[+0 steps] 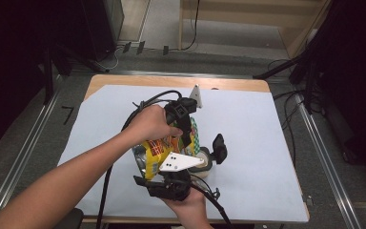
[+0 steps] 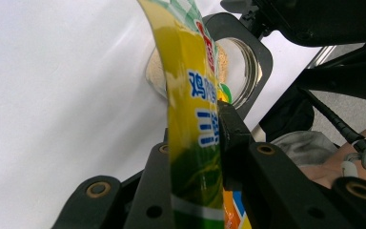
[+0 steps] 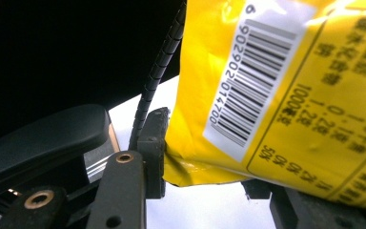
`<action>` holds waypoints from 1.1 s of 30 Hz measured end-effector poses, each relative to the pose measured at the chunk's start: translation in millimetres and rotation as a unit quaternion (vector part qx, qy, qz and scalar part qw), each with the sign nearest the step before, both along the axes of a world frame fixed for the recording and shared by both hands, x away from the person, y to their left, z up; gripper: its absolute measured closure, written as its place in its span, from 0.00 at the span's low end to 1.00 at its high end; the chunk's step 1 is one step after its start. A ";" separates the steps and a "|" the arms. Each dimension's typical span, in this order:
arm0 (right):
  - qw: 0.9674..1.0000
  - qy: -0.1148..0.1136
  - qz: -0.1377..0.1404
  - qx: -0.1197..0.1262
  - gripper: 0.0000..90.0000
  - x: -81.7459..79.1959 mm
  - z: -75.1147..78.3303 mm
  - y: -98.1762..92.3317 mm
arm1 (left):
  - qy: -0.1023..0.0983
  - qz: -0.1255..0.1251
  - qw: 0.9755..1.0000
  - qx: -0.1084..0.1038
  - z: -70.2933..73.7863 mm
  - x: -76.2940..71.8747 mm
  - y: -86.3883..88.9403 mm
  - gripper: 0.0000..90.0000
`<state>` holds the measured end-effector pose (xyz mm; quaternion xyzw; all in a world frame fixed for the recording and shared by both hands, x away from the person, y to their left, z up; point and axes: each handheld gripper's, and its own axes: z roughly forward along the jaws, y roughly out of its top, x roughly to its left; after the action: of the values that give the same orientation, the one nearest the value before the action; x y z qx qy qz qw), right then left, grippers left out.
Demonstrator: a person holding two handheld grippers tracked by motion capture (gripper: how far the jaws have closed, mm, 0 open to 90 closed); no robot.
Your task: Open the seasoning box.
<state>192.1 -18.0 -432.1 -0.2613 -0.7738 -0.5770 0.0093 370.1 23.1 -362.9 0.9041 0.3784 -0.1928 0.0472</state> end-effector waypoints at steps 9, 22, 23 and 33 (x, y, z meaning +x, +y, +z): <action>1.000 0.001 0.000 0.001 0.68 0.0 0.2 -0.2 | 0.001 0.000 1.000 0.001 -0.1 0.1 -0.2 0.92; 1.000 0.001 -0.001 0.003 0.68 0.5 -0.6 -1.0 | -0.001 -0.003 1.000 0.002 0.2 -0.5 -3.1 0.92; 1.000 0.001 -0.001 0.002 0.68 0.4 -0.6 -1.1 | -0.002 -0.003 1.000 0.003 0.3 -0.5 -3.1 0.92; 1.000 0.003 -0.001 0.002 0.68 0.5 -0.8 -1.3 | -0.002 -0.002 1.000 0.003 -0.4 -0.7 -3.7 0.92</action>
<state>192.6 -19.3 -432.9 -0.2633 -0.7725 -0.5777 0.0116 369.4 19.4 -363.3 0.9055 0.3766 -0.1900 0.0453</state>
